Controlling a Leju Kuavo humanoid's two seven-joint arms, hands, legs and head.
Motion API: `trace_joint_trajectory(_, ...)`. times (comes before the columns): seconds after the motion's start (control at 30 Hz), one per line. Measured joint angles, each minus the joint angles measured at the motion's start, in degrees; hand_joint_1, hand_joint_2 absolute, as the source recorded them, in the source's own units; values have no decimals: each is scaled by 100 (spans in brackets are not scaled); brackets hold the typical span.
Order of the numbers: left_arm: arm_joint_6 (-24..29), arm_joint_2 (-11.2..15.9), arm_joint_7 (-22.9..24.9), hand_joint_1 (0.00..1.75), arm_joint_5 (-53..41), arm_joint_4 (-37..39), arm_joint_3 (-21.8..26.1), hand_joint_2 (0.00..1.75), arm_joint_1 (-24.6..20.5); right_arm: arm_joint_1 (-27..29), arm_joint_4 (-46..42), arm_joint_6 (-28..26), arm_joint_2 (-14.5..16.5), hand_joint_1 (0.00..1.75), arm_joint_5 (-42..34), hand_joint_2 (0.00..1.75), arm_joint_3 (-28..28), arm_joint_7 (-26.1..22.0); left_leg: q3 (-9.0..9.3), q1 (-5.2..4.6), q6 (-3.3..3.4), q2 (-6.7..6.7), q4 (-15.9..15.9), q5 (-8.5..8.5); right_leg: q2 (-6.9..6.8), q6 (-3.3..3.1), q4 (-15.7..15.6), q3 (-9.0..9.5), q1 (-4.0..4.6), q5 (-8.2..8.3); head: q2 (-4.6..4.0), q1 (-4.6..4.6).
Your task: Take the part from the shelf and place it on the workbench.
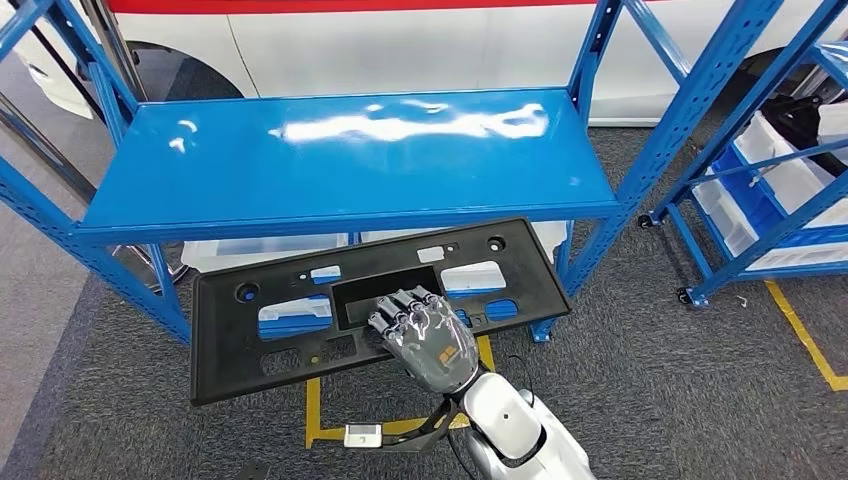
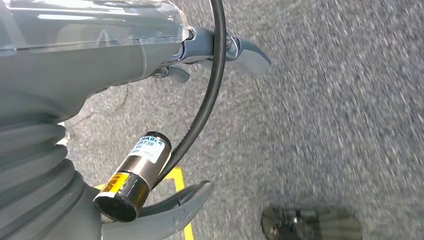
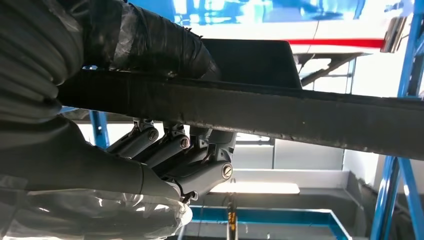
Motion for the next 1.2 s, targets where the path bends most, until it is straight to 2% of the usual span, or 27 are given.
trace_joint_trajectory(0.07,3,-1,-4,0,-9,0,15,175,5,-1,15,4,6,166,-2,175,-1,-4,-10,20,-77,2,-49,90,-6,-56,-106,-27,7,103,0,3)
trace_joint_trajectory(0.1,4,1,-4,0,-10,0,20,175,13,-3,28,5,10,166,-5,175,-2,-10,-40,21,-108,-3,-26,34,-14,-97,-149,-65,-8,180,0,4)
trace_joint_trajectory(0.13,7,3,-3,0,-10,0,25,175,22,-3,43,5,17,166,-8,175,-2,-16,-92,19,-135,-8,84,-135,-23,-136,-186,-120,-32,269,0,1)
trace_joint_trajectory(0.17,9,5,-1,0,-10,0,29,175,30,-2,59,5,26,166,-13,175,-2,-24,-165,23,-155,-14,310,-406,-32,-164,-208,-186,-54,351,0,-2)
trace_joint_trajectory(0.23,11,7,1,0,-18,0,37,175,40,2,95,5,39,166,-21,175,-2,-34,-328,31,-200,-17,1008,-960,-39,-188,-190,-369,-54,490,0,-7)
trace_joint_trajectory(0.27,12,8,0,0,-24,0,43,175,42,6,114,5,42,166,-26,175,-2,-37,-371,37,-223,-17,1330,-1078,-44,-184,-168,-467,-55,551,0,-7)
trace_joint_trajectory(0.3,13,12,-2,0,-32,0,53,175,44,9,131,5,42,166,-30,175,-2,-39,-348,47,-246,-17,1522,-1046,-50,-174,-135,-576,-61,608,0,-8)
trace_joint_trajectory(0.33,13,17,-4,0,-38,0,65,175,45,12,145,5,42,166,-34,175,-2,-41,-240,60,-267,-17,1533,-906,-55,-156,-89,-686,-71,658,0,-8)
trace_joint_trajectory(0.4,14,28,-11,0,-45,-1,96,175,38,13,163,6,45,166,-42,175,-2,-43,256,95,-307,-17,993,-664,-59,-100,41,-907,-95,736,0,-9)
trace_joint_trajectory(0.47,14,33,-20,0,-65,-2,116,175,24,12,168,7,56,166,-49,175,-2,-43,749,87,-283,-37,271,-763,-60,-33,176,-1063,-96,794,0,-6)
trace_joint_trajectory(0.5,15,33,-25,0,-80,-3,124,175,20,13,168,7,63,166,-52,175,-2,-45,856,75,-248,-48,77,-851,-60,1,214,-1102,-86,828,0,-3)
trace_joint_trajectory(0.57,17,32,-32,0,-108,-4,146,175,24,17,172,9,76,166,-60,175,-3,-50,822,62,-136,-52,23,-829,-56,75,215,-1132,-84,913,0,3)
trace_joint_trajectory(0.6,18,32,-33,0,-113,-4,157,175,24,19,175,11,79,166,-64,175,-4,-53,786,67,-79,-37,15,-776,-46,107,236,-1158,-93,881,0,4)
trace_joint_trajectory(0.63,19,34,-33,0,-115,-7,164,175,25,22,178,13,80,166,-67,175,-5,-53,733,72,-17,-22,5,-708,-36,137,328,-1201,-107,740,0,4)
trace_joint_trajectory(0.67,20,36,-33,0,-116,-11,167,175,25,23,180,14,79,166,-68,175,-7,-54,662,78,35,-8,-4,-629,-27,163,538,-1271,-119,488,0,6)
trace_joint_trajectory(0.73,22,39,-33,0,-117,-19,172,175,25,25,182,15,79,166,-69,175,-8,-54,496,67,80,1,3,-486,-19,201,1201,-1423,-127,-96,0,5)
trace_joint_trajectory(0.77,22,39,-34,0,-117,-20,175,175,27,27,186,15,79,166,-70,175,-8,-54,405,60,81,2,8,-419,-19,213,1528,-1467,-128,-249,0,5)
trace_joint_trajectory(0.8,22,39,-34,0,-117,-20,180,175,30,30,193,16,79,166,-70,175,-8,-54,320,54,75,5,13,-358,-19,214,1716,-1441,-127,-256,0,5)
trace_joint_trajectory(0.83,22,39,-34,0,-117,-20,186,175,32,32,201,16,78,166,-70,175,-8,-54,238,49,66,7,18,-299,-18,204,1733,-1333,-125,-158,0,5)
trace_joint_trajectory(0.87,22,38,-34,0,-118,-20,191,175,33,33,206,16,78,166,-70,175,-8,-54,162,44,55,7,21,-240,-17,180,1536,-1114,-122,-4,0,5)
trace_joint_trajectory(0.9,22,37,-34,0,-118,-20,196,175,32,31,208,16,80,166,-70,175,-8,-54,103,42,42,7,25,-185,-13,140,1171,-810,-111,109,0,4)
trace_joint_trajectory(0.93,23,33,-33,0,-119,-20,198,175,32,28,206,15,85,166,-70,175,-8,-54,57,35,18,4,27,-136,-9,94,720,-484,-91,123,0,4)
trace_joint_trajectory(1.0,25,26,-32,0,-121,-20,201,175,32,21,198,15,92,166,-70,175,-8,-54,21,42,-47,4,3,-32,-1,27,98,-85,-42,45,0,5)
trace_joint_trajectory(1.03,27,24,-31,0,-124,-20,202,175,33,18,195,15,93,166,-70,175,-8,-54,15,47,-88,4,-23,24,-1,4,-20,-44,-22,25,0,5)
trace_joint_trajectory(1.1,30,23,-22,0,-137,-20,205,175,47,17,191,17,93,166,-74,175,-8,-54,-9,49,-163,1,-64,85,-13,-60,-91,-114,-30,157,0,8)
trace_joint_trajectory(1.13,32,24,-16,0,-145,-20,207,175,55,20,191,19,97,166,-78,175,-8,-54,-49,46,-186,-5,-12,-19,-21,-103,-132,-163,-49,241,0,5)
trace_joint_trajectory(1.2,36,26,-8,0,-162,-20,210,175,66,26,191,23,105,166,-86,175,-8,-54,-185,53,-215,-14,416,-542,-34,-169,-184,-296,-74,410,0,-3)
